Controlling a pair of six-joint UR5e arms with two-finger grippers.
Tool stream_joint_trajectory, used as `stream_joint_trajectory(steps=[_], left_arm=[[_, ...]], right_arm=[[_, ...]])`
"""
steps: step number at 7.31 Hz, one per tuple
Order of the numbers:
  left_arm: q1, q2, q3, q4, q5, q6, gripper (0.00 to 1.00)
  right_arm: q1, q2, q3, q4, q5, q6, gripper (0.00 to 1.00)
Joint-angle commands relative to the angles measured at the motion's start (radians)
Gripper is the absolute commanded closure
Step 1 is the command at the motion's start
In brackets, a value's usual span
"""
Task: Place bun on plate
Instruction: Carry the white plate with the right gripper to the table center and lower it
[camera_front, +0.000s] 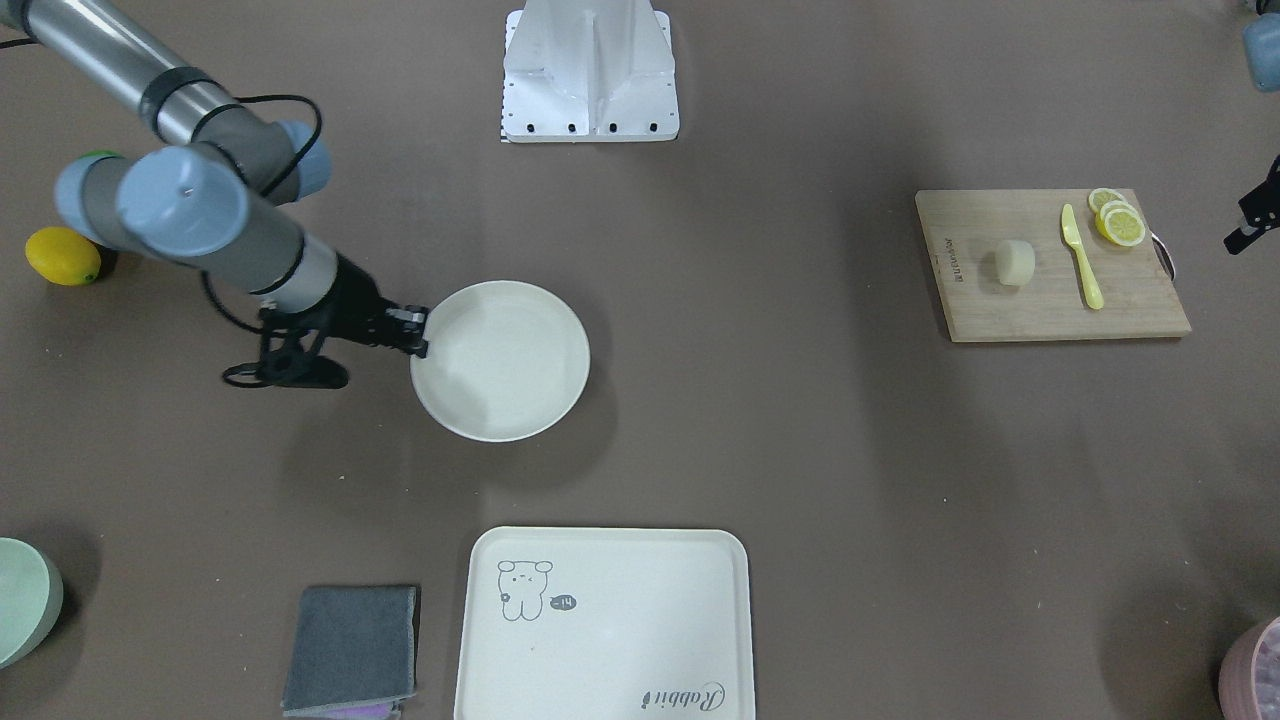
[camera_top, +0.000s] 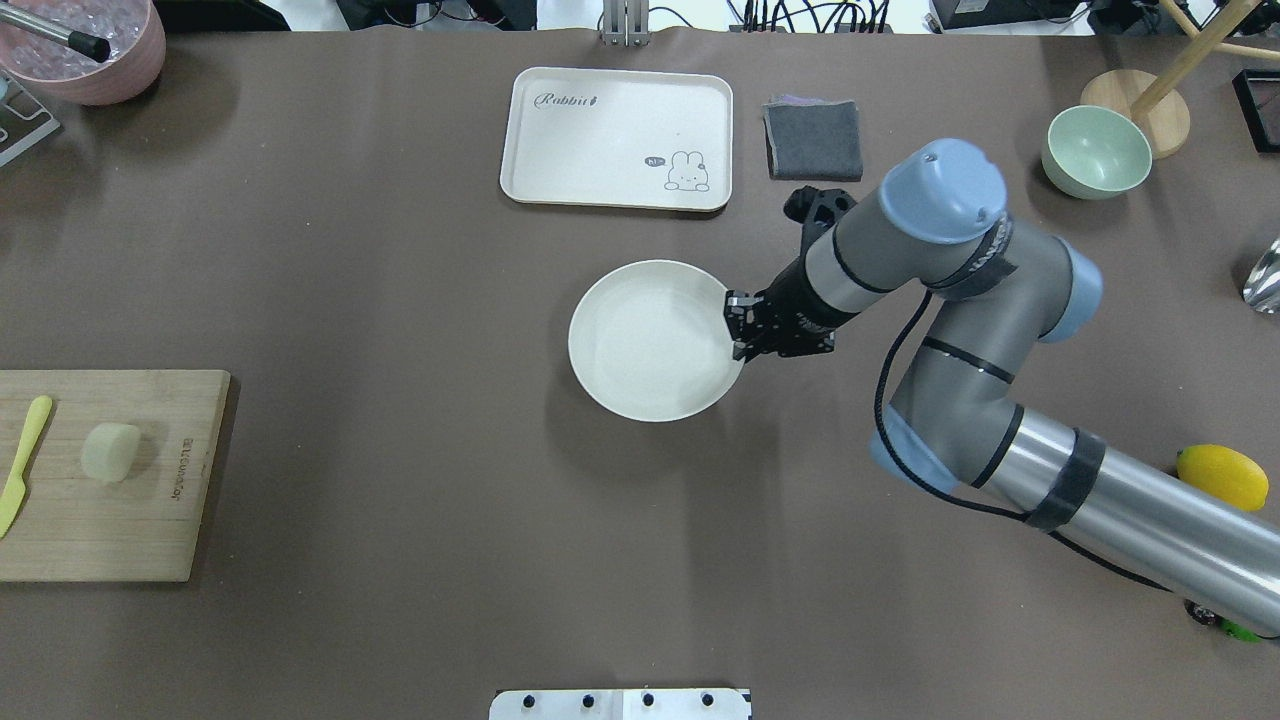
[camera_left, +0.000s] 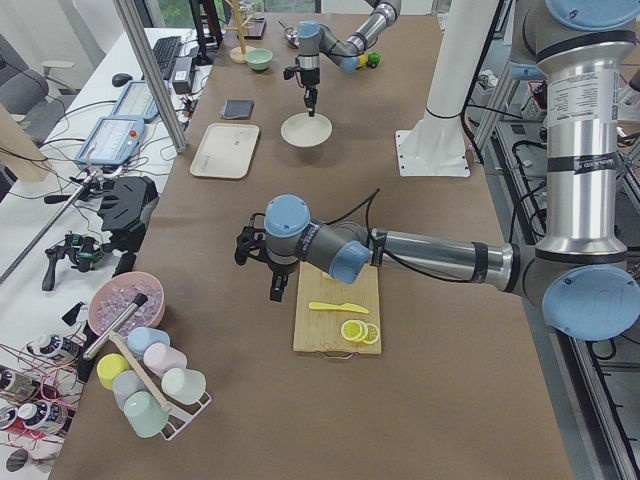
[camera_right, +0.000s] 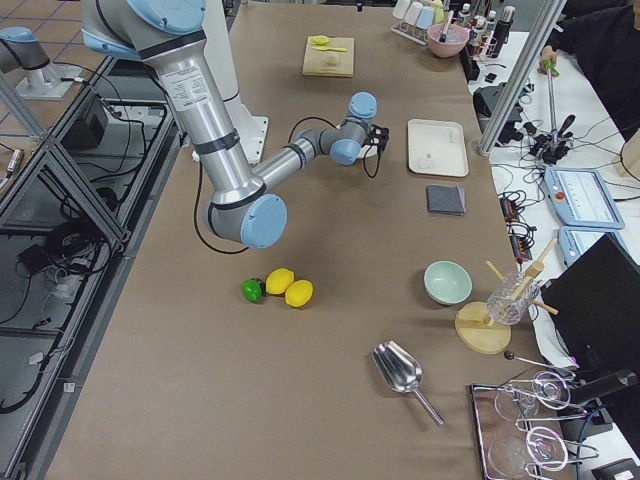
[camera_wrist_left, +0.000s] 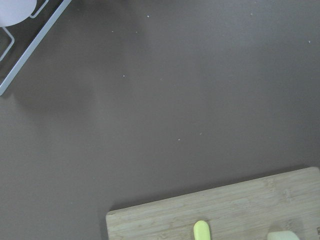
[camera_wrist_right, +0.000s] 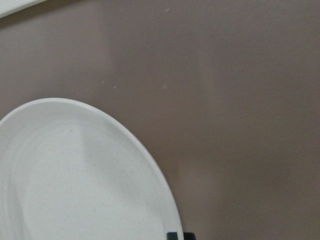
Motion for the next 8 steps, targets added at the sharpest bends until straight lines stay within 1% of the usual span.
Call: stream_joint_trajectory(steps=[1,2,3,4,5,6,7,8], left_arm=[[0.124,-0.032,-0.026,-0.004,0.062,-0.214,0.03],[0.151,-0.01,-0.032,-0.054,0.07,-0.282,0.03],[0.207,0.04,-0.032,-0.16,0.082,-0.412,0.02],[0.275,0.083,-0.03,-0.252,0.131,-0.521,0.02],[0.362,0.096,-0.029,-0.297,0.191,-0.601,0.03],[0.416,0.106,-0.029,-0.328,0.228,-0.655,0.03],[0.461,0.107,-0.03,-0.334,0.265,-0.693,0.03],[0.519,0.11,-0.017,-0.343,0.32,-0.694,0.04]], right_arm=[[-0.088,0.037,0.0,0.001,-0.063,0.03,1.0],[-0.1,0.042,0.0,-0.001,-0.07,0.03,1.0],[-0.103,0.04,0.0,-0.001,-0.07,0.03,1.0],[-0.106,0.04,-0.002,-0.001,-0.07,0.03,0.78],[-0.106,0.04,-0.002,-0.001,-0.07,0.03,0.5],[-0.106,0.036,0.001,-0.001,-0.074,0.033,0.01],[-0.106,0.03,0.003,-0.001,-0.077,0.033,0.0],[-0.1,0.028,0.007,-0.001,-0.079,0.034,0.0]])
